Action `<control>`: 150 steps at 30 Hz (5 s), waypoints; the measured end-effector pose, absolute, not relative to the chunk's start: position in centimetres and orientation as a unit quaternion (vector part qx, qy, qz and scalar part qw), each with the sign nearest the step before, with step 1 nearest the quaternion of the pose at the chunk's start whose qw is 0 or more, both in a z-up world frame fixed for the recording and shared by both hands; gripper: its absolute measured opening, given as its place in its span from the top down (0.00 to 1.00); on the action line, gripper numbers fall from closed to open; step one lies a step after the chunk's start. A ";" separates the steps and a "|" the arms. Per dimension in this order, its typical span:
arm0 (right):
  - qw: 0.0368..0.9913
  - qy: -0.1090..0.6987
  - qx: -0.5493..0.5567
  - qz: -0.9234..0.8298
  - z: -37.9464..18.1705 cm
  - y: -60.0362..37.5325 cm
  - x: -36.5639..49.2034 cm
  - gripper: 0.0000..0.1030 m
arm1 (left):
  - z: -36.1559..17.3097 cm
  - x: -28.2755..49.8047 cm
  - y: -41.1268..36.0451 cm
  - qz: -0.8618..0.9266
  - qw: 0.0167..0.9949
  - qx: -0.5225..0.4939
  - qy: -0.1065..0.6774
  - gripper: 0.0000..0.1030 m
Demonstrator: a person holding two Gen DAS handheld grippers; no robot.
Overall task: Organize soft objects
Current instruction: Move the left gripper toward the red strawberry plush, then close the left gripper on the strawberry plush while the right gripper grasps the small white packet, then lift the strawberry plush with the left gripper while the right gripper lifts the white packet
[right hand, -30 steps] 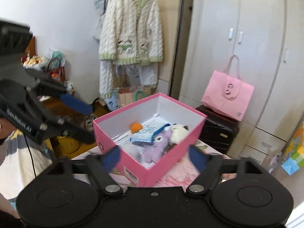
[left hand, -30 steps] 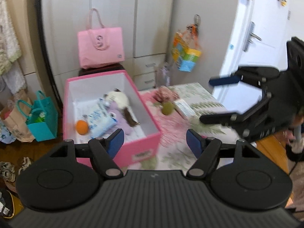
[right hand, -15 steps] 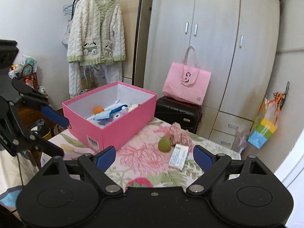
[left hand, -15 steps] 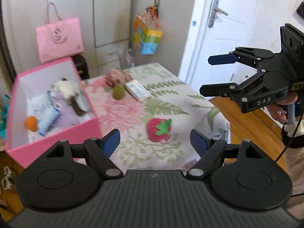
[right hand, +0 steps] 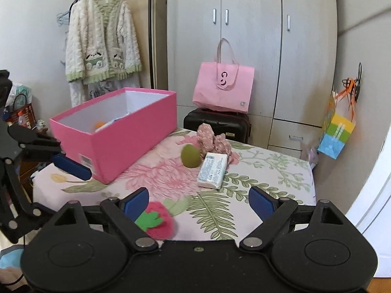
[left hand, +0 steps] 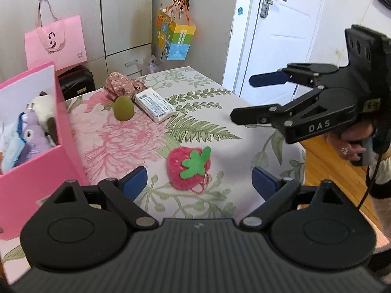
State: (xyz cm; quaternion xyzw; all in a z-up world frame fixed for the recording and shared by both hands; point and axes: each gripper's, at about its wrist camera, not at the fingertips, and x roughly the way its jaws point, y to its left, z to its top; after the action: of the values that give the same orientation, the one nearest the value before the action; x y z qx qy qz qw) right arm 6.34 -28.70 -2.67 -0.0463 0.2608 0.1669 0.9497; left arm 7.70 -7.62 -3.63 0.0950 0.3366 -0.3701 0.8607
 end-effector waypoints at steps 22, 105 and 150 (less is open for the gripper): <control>0.925 0.295 0.019 0.239 -8.3 -28.6 15.6 0.12 | -11.0 12.8 -11.7 -0.339 0.874 0.085 0.337 0.09; 0.920 0.306 0.016 0.245 -3.6 -18.7 3.4 0.72 | -2.8 6.4 4.2 -0.187 0.941 -0.034 0.281 0.54; 0.732 0.619 0.070 0.275 -21.5 -14.7 -0.3 0.46 | -10.3 0.9 3.2 -0.245 0.891 -0.004 0.381 0.54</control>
State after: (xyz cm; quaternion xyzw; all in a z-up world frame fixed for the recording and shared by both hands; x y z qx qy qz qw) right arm -0.30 -14.67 -21.55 0.0700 0.6191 0.2753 0.7321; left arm 0.86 3.21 -10.30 -0.0038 0.3815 -0.2451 0.8913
